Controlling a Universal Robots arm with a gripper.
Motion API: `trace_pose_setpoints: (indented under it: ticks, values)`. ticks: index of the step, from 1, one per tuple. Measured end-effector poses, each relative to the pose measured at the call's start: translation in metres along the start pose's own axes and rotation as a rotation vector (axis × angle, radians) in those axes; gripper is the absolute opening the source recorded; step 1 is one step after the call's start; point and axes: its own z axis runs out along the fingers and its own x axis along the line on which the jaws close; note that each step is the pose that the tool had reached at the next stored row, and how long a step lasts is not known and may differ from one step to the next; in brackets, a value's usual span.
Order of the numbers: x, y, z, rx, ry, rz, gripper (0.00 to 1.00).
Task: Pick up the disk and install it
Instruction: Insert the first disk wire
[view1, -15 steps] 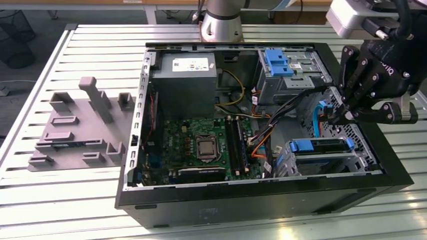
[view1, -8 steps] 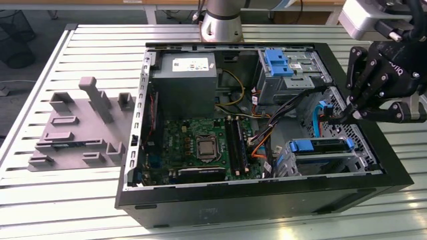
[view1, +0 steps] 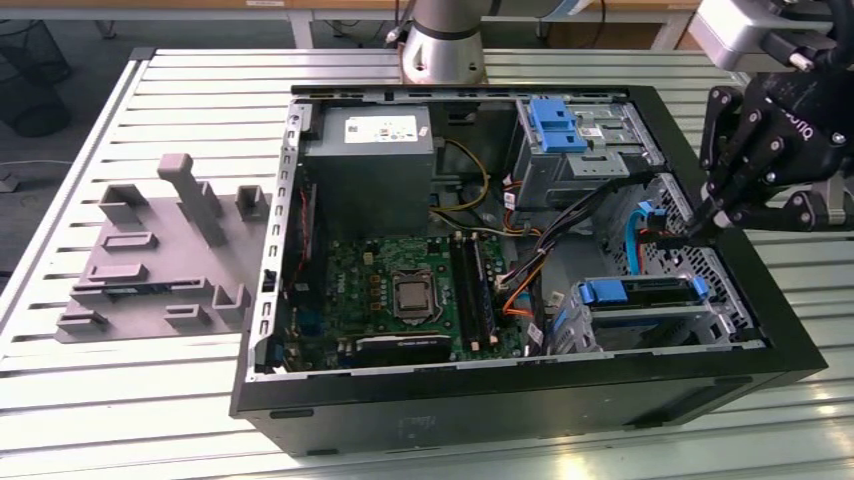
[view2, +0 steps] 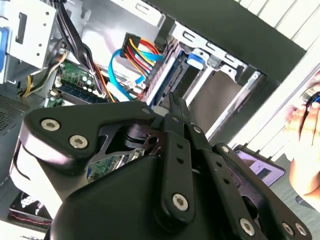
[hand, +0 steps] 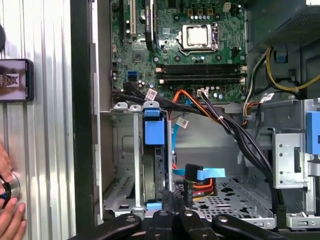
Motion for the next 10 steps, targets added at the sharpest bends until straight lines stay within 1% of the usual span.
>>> trace_pose_setpoints:
  ticks: [3, 6, 10]
  values:
    - [-0.0038, -0.002, 0.001, 0.0, -0.0001, 0.0, 0.11]
    - [-0.0066, -0.0022, 0.0024, 0.0, 0.0, 0.0, 0.11]
    - [-0.0123, -0.002, 0.004, 0.0, -0.0001, 0.0, 0.11]
